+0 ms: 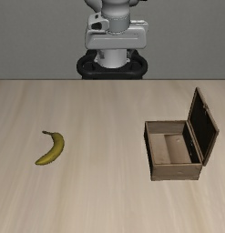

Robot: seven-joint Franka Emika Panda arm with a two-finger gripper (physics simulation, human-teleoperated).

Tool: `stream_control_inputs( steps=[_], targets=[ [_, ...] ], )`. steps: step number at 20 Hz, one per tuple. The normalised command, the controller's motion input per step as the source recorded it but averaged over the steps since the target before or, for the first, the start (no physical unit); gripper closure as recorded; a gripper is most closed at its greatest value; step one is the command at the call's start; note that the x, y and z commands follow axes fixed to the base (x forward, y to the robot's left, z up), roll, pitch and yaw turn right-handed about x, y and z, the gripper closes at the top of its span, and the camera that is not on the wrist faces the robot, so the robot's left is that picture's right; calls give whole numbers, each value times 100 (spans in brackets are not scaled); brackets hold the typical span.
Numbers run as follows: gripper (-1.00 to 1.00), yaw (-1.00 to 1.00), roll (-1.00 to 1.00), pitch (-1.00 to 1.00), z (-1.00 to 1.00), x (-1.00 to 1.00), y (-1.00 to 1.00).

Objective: Pick up the banana and place it in the box

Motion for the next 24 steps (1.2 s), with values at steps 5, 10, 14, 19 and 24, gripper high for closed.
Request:
stream_control_inputs(
  steps=[5,10,14,19,24],
  targets=[
    [-100,0,0,0,0,0,-100],
    [-100,0,0,0,0,0,-100],
    [-100,0,0,0,0,0,-100],
    [-100,0,0,0,0,40,-60],
    [-100,0,0,0,0,100,0]
  ],
)
